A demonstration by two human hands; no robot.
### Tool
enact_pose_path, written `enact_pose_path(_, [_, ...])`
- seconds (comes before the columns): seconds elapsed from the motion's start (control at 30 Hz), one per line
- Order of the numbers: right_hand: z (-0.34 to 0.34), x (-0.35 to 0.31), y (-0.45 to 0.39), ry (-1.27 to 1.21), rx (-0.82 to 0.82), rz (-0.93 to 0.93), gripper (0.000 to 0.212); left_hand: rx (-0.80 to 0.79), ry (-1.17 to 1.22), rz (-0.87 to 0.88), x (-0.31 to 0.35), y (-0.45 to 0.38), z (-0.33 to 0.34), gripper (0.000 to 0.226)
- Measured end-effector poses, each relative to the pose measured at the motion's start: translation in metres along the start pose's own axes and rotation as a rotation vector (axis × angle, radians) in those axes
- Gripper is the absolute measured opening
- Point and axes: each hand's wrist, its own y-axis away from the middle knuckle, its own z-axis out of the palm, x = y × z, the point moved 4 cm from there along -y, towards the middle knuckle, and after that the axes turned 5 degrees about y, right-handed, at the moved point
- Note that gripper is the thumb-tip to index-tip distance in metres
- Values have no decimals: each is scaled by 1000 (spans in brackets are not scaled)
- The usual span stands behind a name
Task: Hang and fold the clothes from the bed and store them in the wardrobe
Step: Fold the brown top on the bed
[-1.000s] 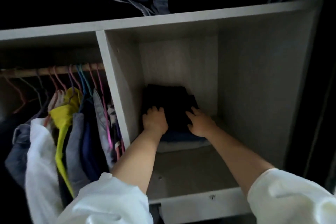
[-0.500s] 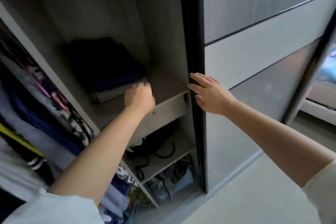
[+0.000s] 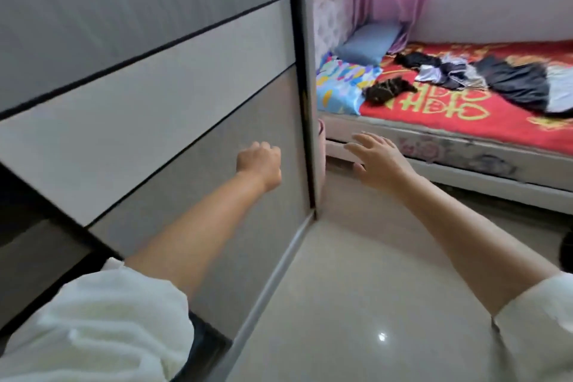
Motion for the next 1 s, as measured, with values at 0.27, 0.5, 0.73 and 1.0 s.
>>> enact_pose_path(0.27, [-5, 233, 43, 34, -44, 271, 50, -19, 68, 230, 232, -118, 7, 36])
enact_pose_path(0.5, [8, 346, 6, 24, -65, 378, 46, -46, 116, 370, 334, -226, 3, 33])
enact_pose_path(0.73, [9, 438, -107, 32, -87, 439, 45, -1, 165, 423, 369, -380, -7, 31])
enact_pose_path(1.0, [21, 543, -224, -29, -144, 549, 44, -162, 332, 288, 397, -557, 3, 26])
